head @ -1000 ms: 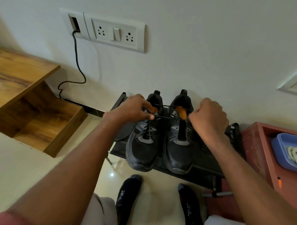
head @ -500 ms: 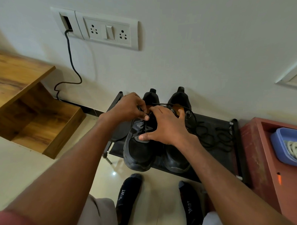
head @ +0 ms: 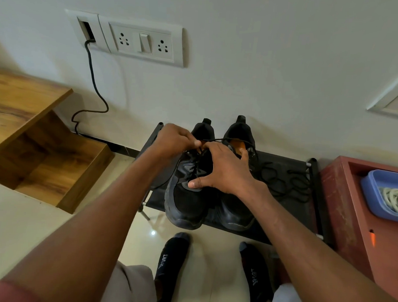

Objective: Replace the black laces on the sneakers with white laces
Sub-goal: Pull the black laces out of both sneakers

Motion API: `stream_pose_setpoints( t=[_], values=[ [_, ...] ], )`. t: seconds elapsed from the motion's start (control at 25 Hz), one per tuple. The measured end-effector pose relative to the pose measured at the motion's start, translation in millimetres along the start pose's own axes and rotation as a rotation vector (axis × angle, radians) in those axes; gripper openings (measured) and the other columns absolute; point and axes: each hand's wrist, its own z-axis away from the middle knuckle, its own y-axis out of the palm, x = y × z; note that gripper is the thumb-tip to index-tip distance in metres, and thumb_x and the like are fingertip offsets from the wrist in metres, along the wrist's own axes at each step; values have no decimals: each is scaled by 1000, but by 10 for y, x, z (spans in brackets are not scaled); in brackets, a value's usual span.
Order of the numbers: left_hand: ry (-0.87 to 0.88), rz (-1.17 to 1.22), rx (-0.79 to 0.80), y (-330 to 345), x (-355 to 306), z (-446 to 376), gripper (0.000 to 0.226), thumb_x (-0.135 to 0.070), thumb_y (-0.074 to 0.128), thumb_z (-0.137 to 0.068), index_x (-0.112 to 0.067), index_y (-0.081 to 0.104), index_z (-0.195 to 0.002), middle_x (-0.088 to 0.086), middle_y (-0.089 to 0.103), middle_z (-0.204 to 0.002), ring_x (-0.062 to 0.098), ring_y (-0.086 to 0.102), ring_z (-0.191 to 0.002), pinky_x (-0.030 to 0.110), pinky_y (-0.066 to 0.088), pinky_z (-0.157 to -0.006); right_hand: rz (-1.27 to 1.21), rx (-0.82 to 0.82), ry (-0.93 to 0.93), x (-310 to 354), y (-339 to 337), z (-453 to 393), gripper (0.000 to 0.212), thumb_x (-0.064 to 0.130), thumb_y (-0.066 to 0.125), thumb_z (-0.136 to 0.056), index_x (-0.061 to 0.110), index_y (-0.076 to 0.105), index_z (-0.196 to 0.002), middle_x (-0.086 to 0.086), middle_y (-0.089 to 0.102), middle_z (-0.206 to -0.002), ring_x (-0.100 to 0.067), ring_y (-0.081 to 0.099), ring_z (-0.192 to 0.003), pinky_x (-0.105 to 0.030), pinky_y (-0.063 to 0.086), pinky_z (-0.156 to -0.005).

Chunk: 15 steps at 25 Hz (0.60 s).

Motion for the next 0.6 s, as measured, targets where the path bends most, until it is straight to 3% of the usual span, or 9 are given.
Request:
stream_pose_setpoints(
  t=[0.08,0.12,0.24,0.32,0.4,0.48,0.52,0.6],
  values=[
    [-154,209,-40,-16,-4,13,19,-22,75,-94,-5,72,-89,10,65,-81,25,57,-76,26,43,-62,1,7,-5,-19,-10,10,120,81,76,-67,29,24,-162,5,29,-169,-18,26,-157,-68,2,-124],
    [-161,194,-40,-18,-8,25,25,-30,72,-97,-6,70,-91,8,61,-79,24,53,-76,27,39,-61,1,12,-10,-22,-12,15,120,81,76,-67,28,24,-162,5,28,-169,-18,25,-157,-68,2,-124],
    [136,-207,6,-8,-20,68,32,-46,76,-91,-15,71,-92,-10,61,-70,6,57,-65,18,38,-57,-13,1,-21,-28,5,13,118,79,77,-68,29,26,-161,6,30,-168,-17,25,-157,-68,1,-124],
    [258,-470,37,24,-21,88,26,-43,84,-83,-21,74,-91,-14,61,-70,3,60,-70,19,37,-56,-19,0,-19,-23,9,12,118,79,78,-68,29,26,-161,6,30,-168,-18,25,-157,-68,1,-124],
    [278,-504,32,33,-17,75,19,-33,88,-80,-18,78,-87,-14,62,-65,4,61,-70,21,38,-57,-15,-1,-15,-11,12,18,120,79,77,-68,28,24,-162,6,28,-169,-17,24,-157,-68,1,-124],
    [265,-267,-10,22,-64,67,15,-22,86,-83,-9,78,-83,-14,63,-57,-1,60,-61,13,40,-55,-10,-1,-17,-13,8,26,120,79,78,-68,28,23,-162,6,28,-169,-17,24,-158,-68,1,-124],
    [208,-40,-32,1,-106,80,16,-17,82,-88,-4,75,-84,-11,66,-59,0,61,-58,12,43,-55,-11,2,-18,-14,-1,28,120,79,78,-68,28,24,-162,5,28,-169,-18,24,-157,-68,1,-124],
    [65,380,-49,-43,-191,124,18,-18,74,-96,-4,69,-86,4,71,-69,11,67,-63,21,48,-57,-6,10,-21,-13,-14,24,120,79,77,-68,27,24,-162,5,28,-169,-18,24,-157,-69,1,-124]
  ],
)
